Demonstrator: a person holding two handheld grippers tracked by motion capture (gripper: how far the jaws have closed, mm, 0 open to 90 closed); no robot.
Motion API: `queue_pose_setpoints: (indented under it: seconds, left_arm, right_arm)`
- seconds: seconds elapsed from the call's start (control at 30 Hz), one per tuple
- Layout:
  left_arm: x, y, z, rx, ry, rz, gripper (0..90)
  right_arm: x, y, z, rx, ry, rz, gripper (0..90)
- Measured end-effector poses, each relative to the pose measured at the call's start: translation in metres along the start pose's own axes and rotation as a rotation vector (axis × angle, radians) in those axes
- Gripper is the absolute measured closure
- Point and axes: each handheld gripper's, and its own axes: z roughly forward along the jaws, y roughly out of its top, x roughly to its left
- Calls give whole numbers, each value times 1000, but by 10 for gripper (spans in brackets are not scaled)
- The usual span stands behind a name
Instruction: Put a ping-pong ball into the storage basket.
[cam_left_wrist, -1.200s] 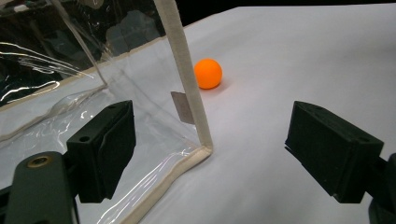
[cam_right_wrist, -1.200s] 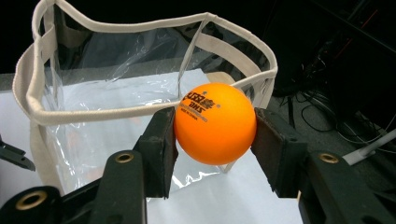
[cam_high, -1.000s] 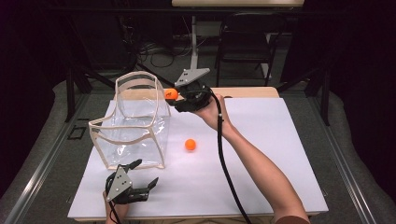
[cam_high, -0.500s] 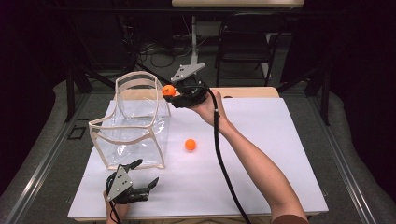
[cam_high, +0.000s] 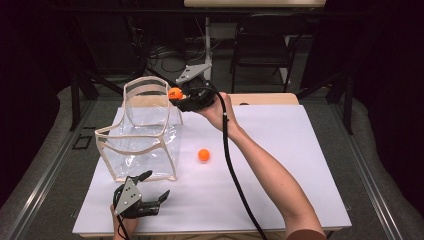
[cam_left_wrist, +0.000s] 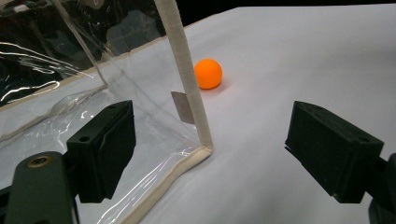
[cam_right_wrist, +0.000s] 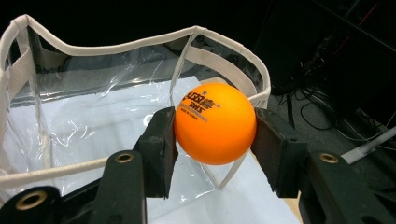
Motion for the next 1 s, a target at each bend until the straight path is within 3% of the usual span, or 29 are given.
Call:
queue_pose_setpoints:
  seconds: [1.0]
  left_arm:
    - [0, 0, 0, -2, 0, -4, 158]
  right_arm:
    - [16, 18, 11, 47, 19, -75, 507]
